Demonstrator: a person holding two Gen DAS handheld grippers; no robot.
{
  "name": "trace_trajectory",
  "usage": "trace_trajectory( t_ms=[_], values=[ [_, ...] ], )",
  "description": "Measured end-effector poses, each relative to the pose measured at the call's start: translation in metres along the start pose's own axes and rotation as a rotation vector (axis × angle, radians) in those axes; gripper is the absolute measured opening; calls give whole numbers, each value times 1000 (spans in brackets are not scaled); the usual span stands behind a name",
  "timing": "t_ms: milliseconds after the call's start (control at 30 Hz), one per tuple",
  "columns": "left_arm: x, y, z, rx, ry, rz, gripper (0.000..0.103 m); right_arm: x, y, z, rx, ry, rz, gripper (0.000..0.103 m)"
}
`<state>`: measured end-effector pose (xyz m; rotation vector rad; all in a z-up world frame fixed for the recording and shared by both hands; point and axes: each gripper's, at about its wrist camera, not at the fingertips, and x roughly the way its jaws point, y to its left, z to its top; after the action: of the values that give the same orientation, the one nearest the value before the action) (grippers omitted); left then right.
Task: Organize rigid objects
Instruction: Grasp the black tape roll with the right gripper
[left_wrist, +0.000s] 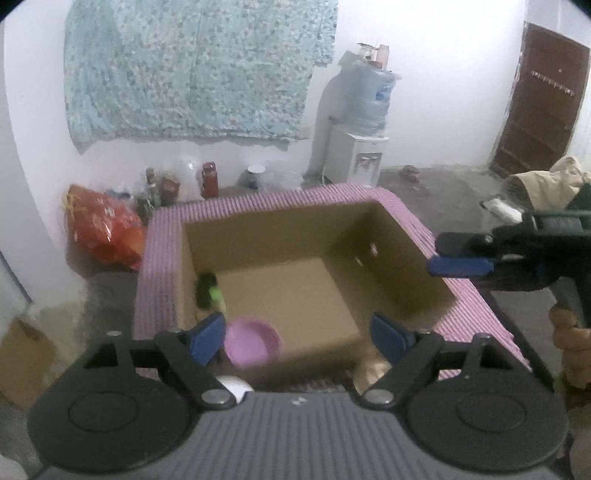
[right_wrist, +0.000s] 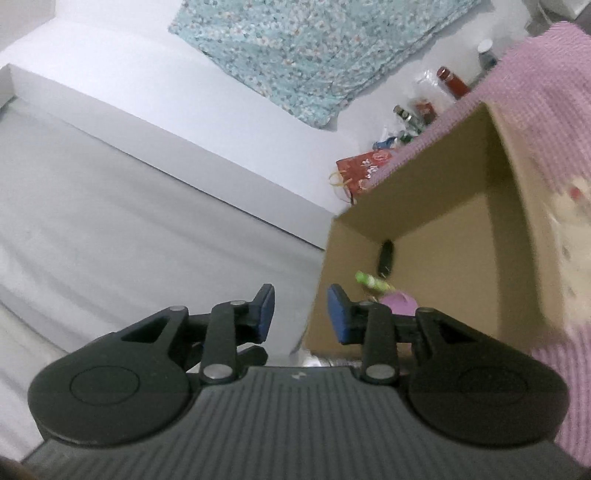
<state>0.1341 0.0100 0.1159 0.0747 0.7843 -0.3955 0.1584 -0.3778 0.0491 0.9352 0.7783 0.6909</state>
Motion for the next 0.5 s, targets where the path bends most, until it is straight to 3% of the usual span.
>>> trace_trajectory(
  t_ms=[167,300,500],
  values=[
    [4,-9,-56,-32,11,-47,87,-22,-28,-64,-16,-11,-102,35],
    [21,-9,-92,-82,47,-89,87,-1,-47,-107,-44,20,-241,36],
    [56,-25,-123,-40,116,-62,87,29,-60,-132,-60,79,-335,36]
  ],
)
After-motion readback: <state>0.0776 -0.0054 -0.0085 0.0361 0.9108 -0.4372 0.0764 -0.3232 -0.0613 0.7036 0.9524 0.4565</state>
